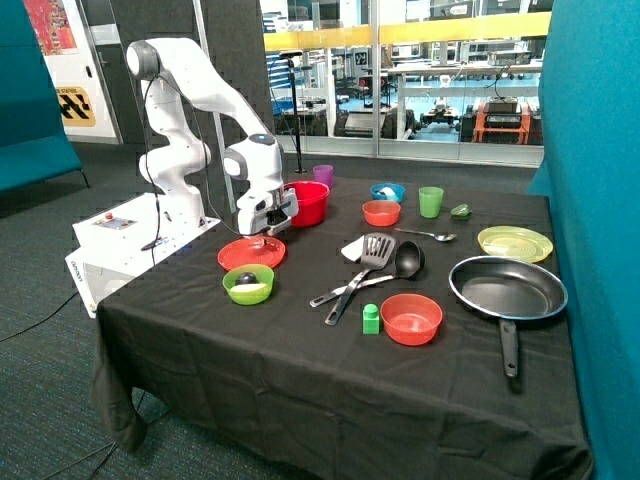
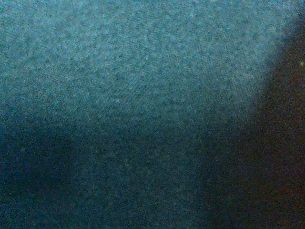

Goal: Hide the teddy bear in the red bowl

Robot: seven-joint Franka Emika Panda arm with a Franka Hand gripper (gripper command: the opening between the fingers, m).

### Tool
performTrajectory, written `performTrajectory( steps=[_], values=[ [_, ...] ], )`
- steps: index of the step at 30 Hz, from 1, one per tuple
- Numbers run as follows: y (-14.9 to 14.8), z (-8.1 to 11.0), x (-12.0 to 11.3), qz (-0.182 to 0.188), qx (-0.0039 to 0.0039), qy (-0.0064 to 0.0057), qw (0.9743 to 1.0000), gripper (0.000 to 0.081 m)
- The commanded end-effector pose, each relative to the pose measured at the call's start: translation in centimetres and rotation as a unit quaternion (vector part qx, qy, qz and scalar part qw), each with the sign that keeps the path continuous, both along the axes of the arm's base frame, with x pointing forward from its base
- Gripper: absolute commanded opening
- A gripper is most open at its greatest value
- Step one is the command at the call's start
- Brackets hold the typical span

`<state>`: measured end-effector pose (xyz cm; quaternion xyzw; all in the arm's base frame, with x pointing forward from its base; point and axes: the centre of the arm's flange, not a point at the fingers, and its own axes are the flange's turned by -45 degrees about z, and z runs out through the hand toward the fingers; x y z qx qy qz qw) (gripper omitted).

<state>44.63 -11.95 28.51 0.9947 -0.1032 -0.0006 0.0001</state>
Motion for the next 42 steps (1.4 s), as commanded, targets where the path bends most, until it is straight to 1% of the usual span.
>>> performTrajectory(
  steps=[1,3,4,7,8,9,11,14,42],
  values=[
    [0.12,-0.88,0.11,0.002,0.00002,-0.0006,1.0000,0.0526],
    [0.14,-0.94,0.14,0.001,0.00002,-0.0006,1.0000,0.0477],
    [0.16,-0.97,0.17,0.001,0.00002,-0.0006,1.0000,0.0410],
    [0.33,-1.11,0.20,0.004,0.00003,-0.0006,1.0000,0.0099],
    [0.42,-1.17,0.20,0.004,0.00003,-0.0006,1.0000,0.0049],
    [0.48,-1.21,0.19,0.005,0.00003,-0.0006,1.0000,0.0025],
    [0.60,-1.28,0.17,0.005,0.00003,-0.0006,1.0000,0.0006],
    [0.74,-1.34,0.17,0.008,0.00003,-0.0006,1.0000,0.0001],
    [1.01,-1.10,0.48,0.017,0.00003,-0.0006,0.9999,0.0000]
  ],
)
